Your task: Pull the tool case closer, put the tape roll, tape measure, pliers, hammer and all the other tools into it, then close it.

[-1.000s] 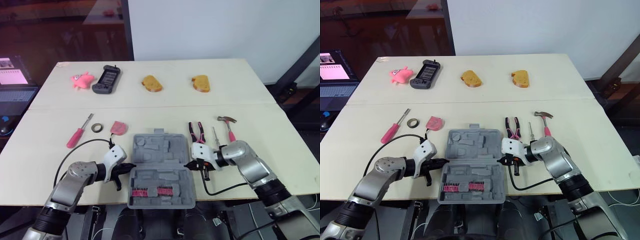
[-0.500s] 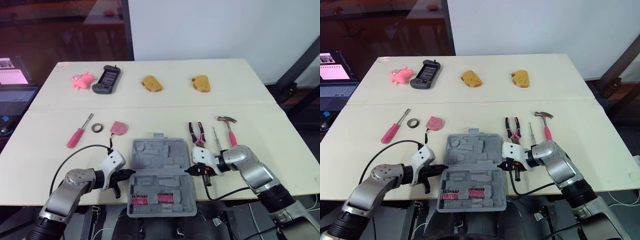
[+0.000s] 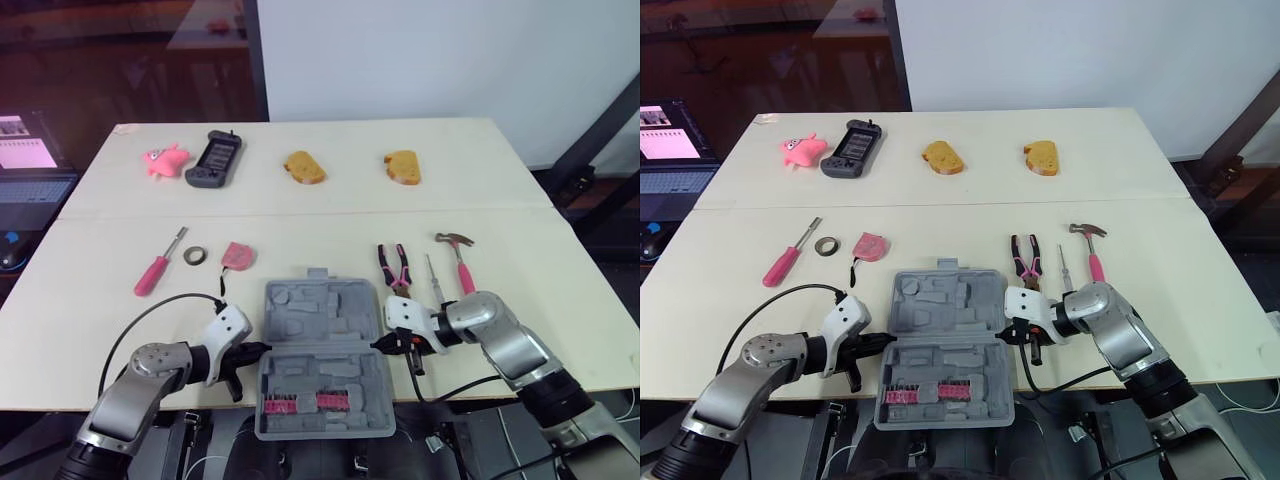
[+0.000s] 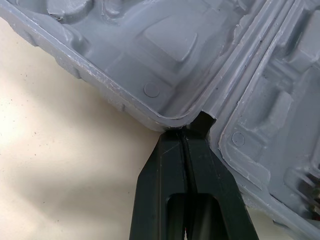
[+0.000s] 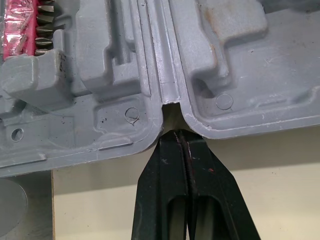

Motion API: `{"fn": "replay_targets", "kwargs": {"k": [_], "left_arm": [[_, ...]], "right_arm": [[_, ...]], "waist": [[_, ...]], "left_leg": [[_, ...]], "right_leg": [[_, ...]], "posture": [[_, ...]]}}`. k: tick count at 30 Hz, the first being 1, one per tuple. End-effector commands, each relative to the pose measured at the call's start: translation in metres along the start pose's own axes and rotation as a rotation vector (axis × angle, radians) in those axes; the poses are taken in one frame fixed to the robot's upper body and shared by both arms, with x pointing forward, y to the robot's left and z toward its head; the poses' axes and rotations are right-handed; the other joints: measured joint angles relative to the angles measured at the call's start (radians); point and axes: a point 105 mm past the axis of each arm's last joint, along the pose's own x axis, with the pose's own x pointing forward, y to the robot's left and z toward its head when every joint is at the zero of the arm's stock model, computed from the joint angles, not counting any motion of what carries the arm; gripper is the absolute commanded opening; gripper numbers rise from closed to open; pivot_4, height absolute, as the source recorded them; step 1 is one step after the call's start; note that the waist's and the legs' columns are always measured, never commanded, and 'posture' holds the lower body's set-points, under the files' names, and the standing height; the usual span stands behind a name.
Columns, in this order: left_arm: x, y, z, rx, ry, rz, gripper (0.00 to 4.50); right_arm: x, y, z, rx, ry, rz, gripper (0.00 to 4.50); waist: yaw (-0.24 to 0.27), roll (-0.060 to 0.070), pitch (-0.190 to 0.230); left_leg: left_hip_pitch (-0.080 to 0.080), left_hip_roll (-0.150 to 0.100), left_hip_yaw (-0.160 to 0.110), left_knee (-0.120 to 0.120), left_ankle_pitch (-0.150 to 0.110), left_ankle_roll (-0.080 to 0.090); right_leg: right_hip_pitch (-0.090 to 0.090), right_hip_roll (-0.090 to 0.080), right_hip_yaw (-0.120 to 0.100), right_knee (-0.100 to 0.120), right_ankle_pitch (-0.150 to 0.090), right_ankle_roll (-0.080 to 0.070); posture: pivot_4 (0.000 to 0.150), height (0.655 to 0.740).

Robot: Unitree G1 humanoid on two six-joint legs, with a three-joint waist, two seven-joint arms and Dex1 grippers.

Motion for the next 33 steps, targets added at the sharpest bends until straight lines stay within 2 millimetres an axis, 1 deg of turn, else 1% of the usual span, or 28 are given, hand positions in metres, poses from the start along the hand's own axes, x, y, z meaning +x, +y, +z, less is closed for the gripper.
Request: {"fn": "replay_targets", "kwargs": {"k": [1, 2, 6, 9, 11, 13, 14, 16, 17, 18, 20, 21, 23, 25, 27, 28, 30, 33], "left_arm": [[0.004, -0.005, 0.001, -0.008, -0.009, -0.029, 0.0], [0.001, -0.002, 0.001, -0.008, -0.007, -0.022, 0.0], [-0.018, 0.022, -0.002, -0.012, 0.003, 0.063, 0.0], [-0.03, 0.034, -0.002, -0.011, 0.005, 0.101, 0.0], [-0.043, 0.041, -0.005, -0.011, 0.009, 0.128, 0.0], [-0.053, 0.045, -0.004, -0.016, -0.008, 0.146, 0.0], [-0.058, 0.045, -0.002, -0.028, -0.028, 0.142, 0.0], [-0.063, 0.044, 0.0, -0.043, -0.05, 0.134, 0.0], [-0.074, 0.049, -0.001, -0.05, -0.083, 0.157, 0.0], [-0.085, 0.053, -0.003, -0.043, -0.1, 0.186, 0.26], [-0.111, 0.064, -0.01, -0.034, -0.128, 0.251, 0.83], [-0.122, 0.07, -0.015, -0.042, -0.134, 0.285, 1.29], [-0.144, 0.076, -0.031, -0.014, -0.098, 0.341, 2.31], [-0.168, 0.083, -0.041, -0.005, -0.098, 0.414, 3.31], [-0.188, 0.088, -0.049, 0.02, -0.082, 0.464, 4.32], [-0.197, 0.09, -0.054, 0.04, -0.056, 0.49, 4.5], [-0.214, 0.091, -0.061, 0.085, -0.012, 0.52, 4.5], [-0.239, 0.097, -0.063, 0.097, -0.02, 0.597, 4.5]], "right_arm": [[0.003, 0.002, 0.009, -0.036, -0.029, 0.022, 0.05], [0.002, 0.001, 0.008, -0.035, -0.026, 0.017, 0.05], [-0.008, -0.005, 0.0, -0.019, -0.005, -0.008, 0.05], [-0.018, -0.01, -0.006, -0.006, 0.002, -0.035, 0.05], [-0.029, -0.014, -0.012, 0.006, -0.002, -0.057, 0.05], [-0.042, -0.016, -0.014, 0.027, -0.041, -0.074, 0.05], [-0.05, -0.018, -0.015, 0.032, -0.056, -0.092, 0.05], [-0.058, -0.02, -0.018, 0.033, -0.068, -0.112, 0.05], [-0.071, -0.022, -0.02, 0.061, -0.104, -0.14, 0.05], [-0.082, -0.022, -0.023, 0.071, -0.129, -0.165, 0.01], [-0.106, -0.026, -0.033, 0.11, -0.163, -0.246, 0.6], [-0.116, -0.025, -0.04, 0.145, -0.171, -0.272, 0.91], [-0.134, -0.025, -0.058, 0.21, -0.184, -0.351, 1.9], [-0.153, -0.022, -0.078, 0.259, -0.174, -0.434, 2.89], [-0.167, -0.02, -0.091, 0.305, -0.191, -0.5, 3.91], [-0.173, -0.018, -0.098, 0.319, -0.191, -0.528, 4.38], [-0.184, -0.015, -0.105, 0.345, -0.215, -0.585, 4.45], [-0.197, -0.014, -0.111, 0.365, -0.248, -0.648, 4.45]], "waist": [[0.0, 0.0, 0.0], [0.0, 0.0, 0.0], [-0.002, 0.0, 0.0], [-0.003, 0.0, 0.0], [-0.002, 0.0, 0.0], [-0.001, 0.0, 0.0], [0.0, 0.0, 0.0], [-0.002, 0.0, 0.0], [-0.002, 0.0, 0.001], [-0.002, -0.001, 0.001], [-0.002, -0.001, 0.001], [-0.002, -0.001, 0.001], [-0.002, -0.001, 0.001], [-0.001, -0.001, 0.001], [-0.001, -0.001, 0.001], [-0.002, -0.001, 0.001], [-0.003, -0.001, 0.001], [-0.004, 0.0, 0.001]], "left_leg": [[0.0, 0.0, 0.0, 0.0, 0.0, 0.0], [0.0, 0.0, 0.0, 0.0, 0.0, 0.0], [0.0, 0.0, 0.0, 0.0, 0.0, 0.0], [0.0, 0.0, 0.0, 0.0, 0.0, 0.0], [0.0, 0.0, 0.0, 0.0, 0.0, 0.0], [0.0, 0.0, 0.0, 0.0, 0.0, 0.0], [0.0, 0.0, 0.0, 0.0, 0.0, 0.0], [0.0, 0.0, 0.0, 0.0, 0.0, 0.0], [0.0, 0.0, 0.0, 0.0, -0.001, 0.001], [0.0, 0.0, 0.0, 0.0, -0.001, 0.001], [0.0, 0.0, 0.0, 0.0, -0.001, 0.001], [0.0, 0.0, 0.0, -0.001, -0.001, 0.001], [0.0, 0.0, 0.0, 0.0, -0.001, 0.001], [0.0, 0.0, 0.0, 0.0, -0.001, 0.0], [0.0, 0.0, 0.0, -0.001, -0.001, 0.0], [0.0, 0.001, 0.0, -0.001, -0.001, 0.001], [0.0, 0.001, 0.001, -0.001, -0.001, 0.0], [0.0, 0.001, 0.001, -0.001, -0.001, 0.0]], "right_leg": [[0.0, 0.0, 0.0, 0.0, 0.0, 0.0], [0.0, 0.0, 0.0, 0.0, 0.0, 0.0], [0.0, 0.0, 0.0, 0.0, 0.0, 0.0], [-0.001, 0.0, 0.0, 0.0, 0.0, 0.0], [-0.001, 0.0, 0.0, 0.0, 0.0, 0.0], [-0.001, 0.0, 0.0, 0.0, 0.0, 0.0], [-0.001, 0.0, 0.0, -0.001, 0.0, 0.0], [-0.001, -0.001, 0.0, -0.001, 0.0, 0.0], [-0.001, -0.001, 0.0, -0.001, 0.0, 0.0], [-0.001, -0.001, 0.0, -0.001, 0.0, 0.0], [-0.001, -0.001, 0.0, -0.001, 0.0, 0.0], [-0.001, 0.0, 0.0, -0.001, 0.0, 0.0], [-0.001, -0.001, 0.0, -0.001, 0.0, 0.0], [-0.001, -0.001, 0.0, -0.002, 0.0, 0.0], [-0.001, -0.002, 0.0, -0.002, -0.002, -0.003], [-0.001, -0.002, -0.001, -0.002, -0.002, -0.003], [-0.002, -0.002, -0.001, -0.002, -0.002, -0.004], [-0.003, -0.003, -0.001, -0.002, -0.002, -0.004]], "posture": [[0.15, 0.7188], [0.15, 0.7188], [0.15, 0.7188], [0.15, 0.7188], [0.15, 0.7188], [0.15, 0.7188], [0.15, 0.7188], [0.15, 0.7188], [0.15, 0.7188], [0.15, 0.7188], [0.15, 0.7188], [0.15, 0.7188], [0.15, 0.7188], [0.15, 0.7188], [0.15, 0.7188], [0.15, 0.7188], [0.15, 0.7188], [0.15, 0.7188]]}}
